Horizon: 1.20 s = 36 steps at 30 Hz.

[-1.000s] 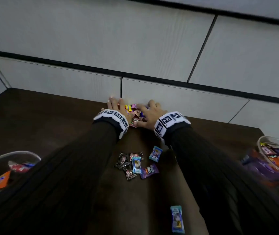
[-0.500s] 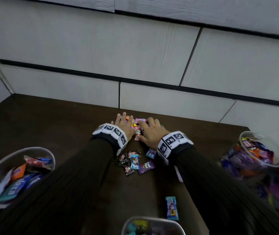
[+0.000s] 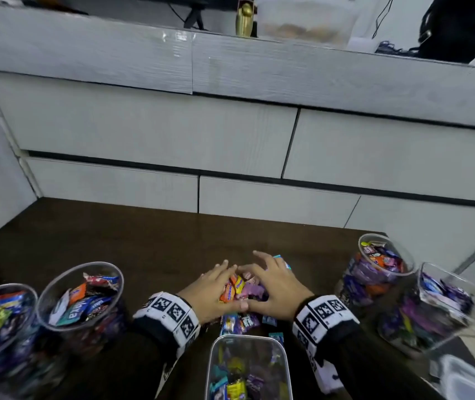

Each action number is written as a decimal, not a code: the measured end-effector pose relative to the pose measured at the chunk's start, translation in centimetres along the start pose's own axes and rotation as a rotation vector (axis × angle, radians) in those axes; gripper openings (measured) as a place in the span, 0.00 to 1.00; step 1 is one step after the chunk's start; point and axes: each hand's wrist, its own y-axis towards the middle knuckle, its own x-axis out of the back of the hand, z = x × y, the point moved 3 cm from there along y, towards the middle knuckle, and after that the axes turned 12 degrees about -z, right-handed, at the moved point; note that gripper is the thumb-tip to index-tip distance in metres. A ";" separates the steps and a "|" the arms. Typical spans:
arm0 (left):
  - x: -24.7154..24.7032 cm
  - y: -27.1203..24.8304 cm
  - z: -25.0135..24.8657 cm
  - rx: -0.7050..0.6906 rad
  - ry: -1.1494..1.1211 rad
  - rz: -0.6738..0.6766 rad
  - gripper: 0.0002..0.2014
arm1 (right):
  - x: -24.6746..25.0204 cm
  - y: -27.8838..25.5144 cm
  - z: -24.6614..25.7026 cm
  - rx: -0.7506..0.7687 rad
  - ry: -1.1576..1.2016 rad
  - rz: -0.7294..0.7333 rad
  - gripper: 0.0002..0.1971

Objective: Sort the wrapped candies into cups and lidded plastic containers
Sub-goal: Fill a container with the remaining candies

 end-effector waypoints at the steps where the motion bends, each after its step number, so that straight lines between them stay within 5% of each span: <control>1: 0.0 -0.2 0.2 -0.010 0.042 0.010 0.55 | 0.0 -0.2 -0.3 -0.052 -0.016 0.000 0.44; 4: 0.1 -0.2 0.5 -0.077 0.275 0.042 0.65 | -0.2 -0.3 -1.0 -0.236 -0.019 0.088 0.61; 8: -0.4 0.7 0.9 -0.131 0.419 0.065 0.63 | -1.2 0.1 0.1 -0.186 0.007 0.211 0.64; 13: -0.6 1.3 1.0 -0.176 0.579 -0.178 0.45 | -2.6 -0.1 1.5 0.058 -0.225 0.144 0.56; 18: -0.7 1.4 0.2 -0.133 0.529 -0.247 0.30 | -2.1 0.0 2.1 0.161 -0.378 0.035 0.41; 28: 0.6 1.4 -0.7 -0.089 0.560 -0.252 0.19 | -1.6 0.4 1.9 0.047 -0.196 0.151 0.25; 36: 2.9 0.4 -1.4 0.071 0.176 -0.383 0.12 | 2.2 -0.4 1.6 -0.100 0.195 -0.159 0.12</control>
